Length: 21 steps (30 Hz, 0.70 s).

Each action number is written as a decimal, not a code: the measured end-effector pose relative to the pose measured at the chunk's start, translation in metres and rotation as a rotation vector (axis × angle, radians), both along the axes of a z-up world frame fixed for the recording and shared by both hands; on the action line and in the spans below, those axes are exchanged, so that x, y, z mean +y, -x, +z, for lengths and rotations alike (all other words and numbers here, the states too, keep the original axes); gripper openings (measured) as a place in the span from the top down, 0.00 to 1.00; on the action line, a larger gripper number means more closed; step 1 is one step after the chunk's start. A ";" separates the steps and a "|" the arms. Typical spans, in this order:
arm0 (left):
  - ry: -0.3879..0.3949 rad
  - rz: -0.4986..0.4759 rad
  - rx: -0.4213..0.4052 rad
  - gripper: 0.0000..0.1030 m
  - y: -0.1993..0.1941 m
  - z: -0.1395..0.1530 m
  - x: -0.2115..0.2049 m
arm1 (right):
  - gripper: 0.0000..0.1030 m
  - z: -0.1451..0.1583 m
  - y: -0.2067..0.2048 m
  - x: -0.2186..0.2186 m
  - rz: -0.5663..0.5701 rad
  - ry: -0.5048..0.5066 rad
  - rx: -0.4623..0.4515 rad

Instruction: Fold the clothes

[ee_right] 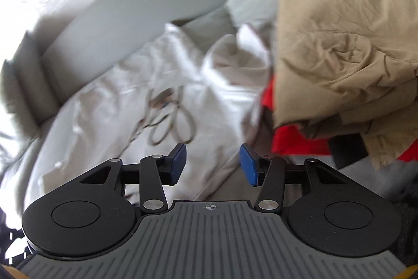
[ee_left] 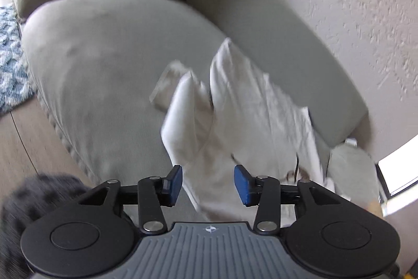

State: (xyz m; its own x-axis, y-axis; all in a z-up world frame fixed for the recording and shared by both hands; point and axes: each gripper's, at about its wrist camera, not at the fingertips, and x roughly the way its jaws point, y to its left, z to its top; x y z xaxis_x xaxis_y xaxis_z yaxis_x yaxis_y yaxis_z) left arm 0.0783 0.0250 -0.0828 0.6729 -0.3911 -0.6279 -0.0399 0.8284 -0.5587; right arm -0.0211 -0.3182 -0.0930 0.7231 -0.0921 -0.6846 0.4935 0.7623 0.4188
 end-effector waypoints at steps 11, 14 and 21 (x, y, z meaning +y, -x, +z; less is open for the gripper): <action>0.303 0.255 0.083 0.67 -0.078 -0.054 0.062 | 0.48 0.006 0.014 0.003 0.214 -0.098 -0.072; 0.196 0.228 0.086 0.67 -0.092 -0.053 0.049 | 0.48 0.008 0.014 0.004 0.222 -0.094 -0.069; 0.098 0.199 0.099 0.67 -0.105 -0.053 0.038 | 0.48 0.005 0.011 0.006 0.220 -0.098 -0.055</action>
